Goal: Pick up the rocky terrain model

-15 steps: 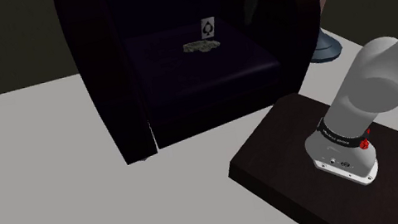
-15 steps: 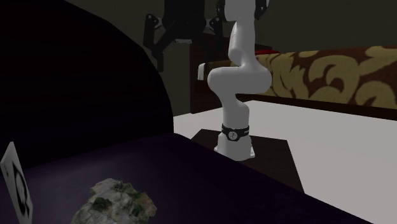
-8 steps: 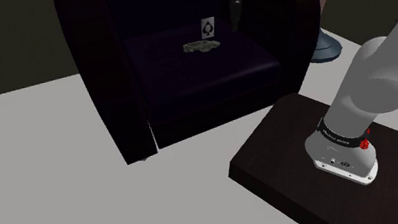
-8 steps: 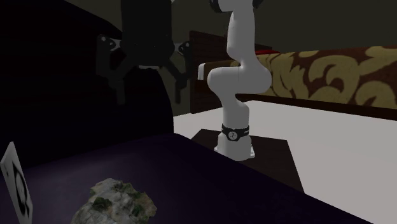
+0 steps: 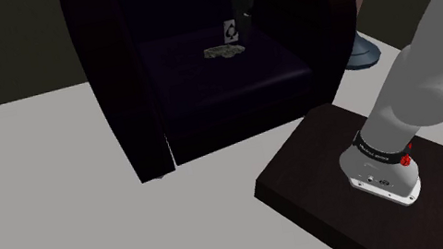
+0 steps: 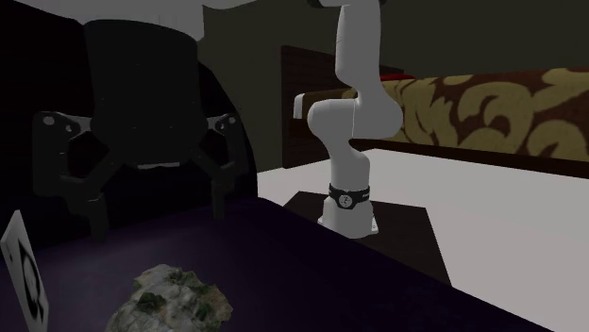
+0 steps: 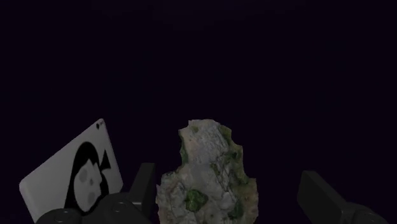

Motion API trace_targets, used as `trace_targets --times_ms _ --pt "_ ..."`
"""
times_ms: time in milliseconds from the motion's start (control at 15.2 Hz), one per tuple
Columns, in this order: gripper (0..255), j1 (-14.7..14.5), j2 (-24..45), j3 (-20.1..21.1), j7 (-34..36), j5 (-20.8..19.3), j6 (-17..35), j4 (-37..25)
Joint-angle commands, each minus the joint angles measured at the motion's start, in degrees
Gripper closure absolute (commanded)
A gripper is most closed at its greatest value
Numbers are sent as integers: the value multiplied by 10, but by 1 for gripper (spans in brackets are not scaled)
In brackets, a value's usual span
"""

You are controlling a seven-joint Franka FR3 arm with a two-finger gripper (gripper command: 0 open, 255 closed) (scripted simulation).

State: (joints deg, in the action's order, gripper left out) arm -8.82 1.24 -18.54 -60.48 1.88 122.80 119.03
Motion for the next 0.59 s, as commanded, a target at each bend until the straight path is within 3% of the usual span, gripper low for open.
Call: trace_targets --times_ms 0,528 --pt "0 0 21 1 -20 9 9 -10" --pt "0 1 44 2 -28 20 57 15"
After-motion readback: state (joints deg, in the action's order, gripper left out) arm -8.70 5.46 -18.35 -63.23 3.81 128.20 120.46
